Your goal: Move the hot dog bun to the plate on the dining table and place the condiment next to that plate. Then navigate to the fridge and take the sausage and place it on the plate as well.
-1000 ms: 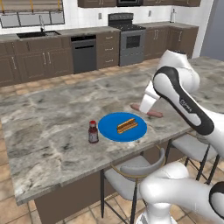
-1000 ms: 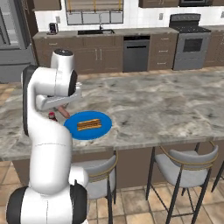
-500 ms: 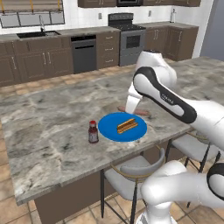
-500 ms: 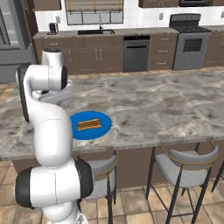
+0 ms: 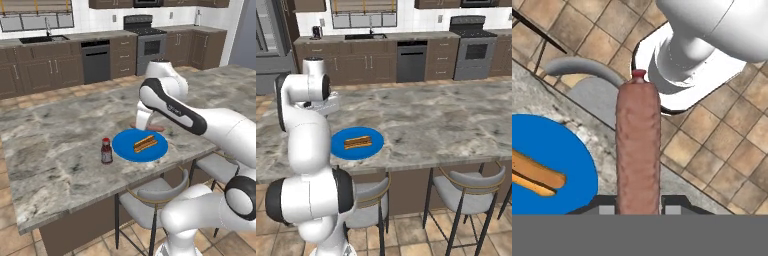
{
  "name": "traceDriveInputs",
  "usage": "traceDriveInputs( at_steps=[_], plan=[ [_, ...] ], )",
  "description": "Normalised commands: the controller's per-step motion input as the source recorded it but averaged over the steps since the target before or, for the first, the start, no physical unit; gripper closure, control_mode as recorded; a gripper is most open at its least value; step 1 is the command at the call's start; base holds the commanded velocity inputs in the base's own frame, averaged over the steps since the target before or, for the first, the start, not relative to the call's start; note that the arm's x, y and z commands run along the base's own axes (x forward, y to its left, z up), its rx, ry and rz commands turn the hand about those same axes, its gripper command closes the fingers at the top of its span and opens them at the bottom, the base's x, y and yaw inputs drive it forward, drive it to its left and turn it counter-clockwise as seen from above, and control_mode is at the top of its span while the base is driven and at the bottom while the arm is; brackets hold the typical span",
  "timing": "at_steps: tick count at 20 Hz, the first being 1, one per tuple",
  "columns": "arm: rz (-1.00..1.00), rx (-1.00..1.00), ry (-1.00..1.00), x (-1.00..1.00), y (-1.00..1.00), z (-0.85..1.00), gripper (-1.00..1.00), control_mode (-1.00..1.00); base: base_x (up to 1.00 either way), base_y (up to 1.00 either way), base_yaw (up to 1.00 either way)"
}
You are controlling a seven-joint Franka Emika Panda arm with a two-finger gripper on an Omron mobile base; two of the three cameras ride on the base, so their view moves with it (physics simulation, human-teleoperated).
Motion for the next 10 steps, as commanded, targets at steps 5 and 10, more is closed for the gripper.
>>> traceDriveInputs(
  at_steps=[5, 10],
  plan=[
    [0.13, -0.01, 0.00, 0.66, -0.47, -0.31, 1.00, -1.00, 0.00, 0.00, 0.00],
    [0.23, 0.00, -0.03, 0.54, -0.51, -0.34, 1.00, -1.00, 0.00, 0.00, 0.00]
  ],
)
